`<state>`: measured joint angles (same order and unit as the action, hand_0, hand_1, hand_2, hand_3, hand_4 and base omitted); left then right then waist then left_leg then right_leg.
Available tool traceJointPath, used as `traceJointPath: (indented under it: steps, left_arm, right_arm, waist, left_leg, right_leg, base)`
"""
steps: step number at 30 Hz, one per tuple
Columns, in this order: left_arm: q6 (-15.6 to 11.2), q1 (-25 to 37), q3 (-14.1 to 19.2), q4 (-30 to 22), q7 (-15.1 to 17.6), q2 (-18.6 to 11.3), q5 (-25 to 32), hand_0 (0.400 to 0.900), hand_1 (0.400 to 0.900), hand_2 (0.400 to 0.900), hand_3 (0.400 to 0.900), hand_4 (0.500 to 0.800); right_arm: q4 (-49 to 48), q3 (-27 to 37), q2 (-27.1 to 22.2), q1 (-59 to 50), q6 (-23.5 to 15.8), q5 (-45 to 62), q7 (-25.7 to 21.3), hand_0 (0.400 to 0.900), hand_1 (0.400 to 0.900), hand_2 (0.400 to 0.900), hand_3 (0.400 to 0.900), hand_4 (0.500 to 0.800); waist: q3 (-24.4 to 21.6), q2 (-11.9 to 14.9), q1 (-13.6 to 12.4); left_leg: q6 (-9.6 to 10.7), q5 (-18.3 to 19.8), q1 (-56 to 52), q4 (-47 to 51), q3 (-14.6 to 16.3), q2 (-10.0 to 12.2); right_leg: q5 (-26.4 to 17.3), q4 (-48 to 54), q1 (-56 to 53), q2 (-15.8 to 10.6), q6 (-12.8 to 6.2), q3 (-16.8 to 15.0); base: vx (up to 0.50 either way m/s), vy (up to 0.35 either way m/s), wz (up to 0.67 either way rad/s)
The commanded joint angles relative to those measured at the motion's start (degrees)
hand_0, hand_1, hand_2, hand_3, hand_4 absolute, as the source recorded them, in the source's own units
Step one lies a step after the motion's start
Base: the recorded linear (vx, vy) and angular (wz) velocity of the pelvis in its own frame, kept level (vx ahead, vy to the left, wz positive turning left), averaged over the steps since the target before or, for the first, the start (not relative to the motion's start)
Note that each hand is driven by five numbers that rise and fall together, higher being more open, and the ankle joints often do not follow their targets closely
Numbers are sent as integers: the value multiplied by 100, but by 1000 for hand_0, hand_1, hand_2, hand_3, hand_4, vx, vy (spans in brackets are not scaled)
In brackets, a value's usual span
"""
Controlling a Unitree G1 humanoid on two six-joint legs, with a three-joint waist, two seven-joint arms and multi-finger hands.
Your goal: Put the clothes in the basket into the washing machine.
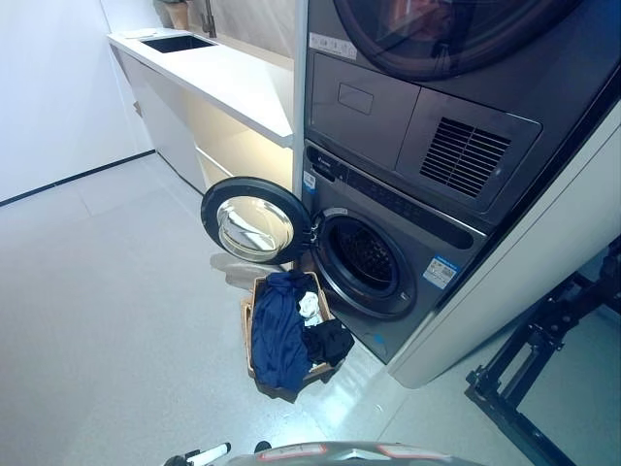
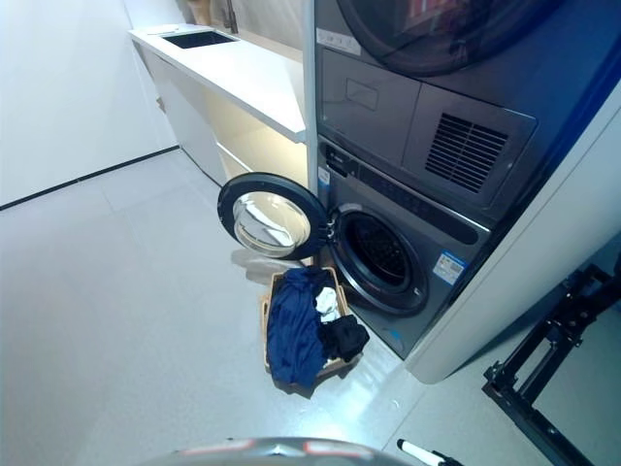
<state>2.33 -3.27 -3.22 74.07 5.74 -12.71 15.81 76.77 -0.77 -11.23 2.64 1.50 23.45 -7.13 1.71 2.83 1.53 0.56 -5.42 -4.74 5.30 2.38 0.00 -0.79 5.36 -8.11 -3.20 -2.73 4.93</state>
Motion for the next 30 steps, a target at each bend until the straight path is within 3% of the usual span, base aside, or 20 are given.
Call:
traceJointPath:
  steps: [1, 30]
  left_arm:
    - [-52, 442, -9, 431, 34, 85, -13, 900, 900, 900, 900, 800]
    - [-41, 425, 0, 419, 34, 128, 63, 900, 900, 900, 900, 800]
  right_arm:
    - [184, 126, -232, -449, -89, -47, -84, 900, 900, 900, 900, 800]
    - [129, 101, -225, -439, -97, -23, -64, 900, 900, 900, 900, 800]
  waist:
    - [359, -250, -80]
    - [375, -273, -75]
  left_leg:
    - [13, 924, -405, -30, 22, -150]
    - [11, 966, -479, -30, -40, -117]
  right_leg:
    - [428, -36, -111, 203, -251, -74]
    - [495, -49, -197, 228, -219, -18]
  base:
    - [0, 0, 0]
    - [0, -4, 0]
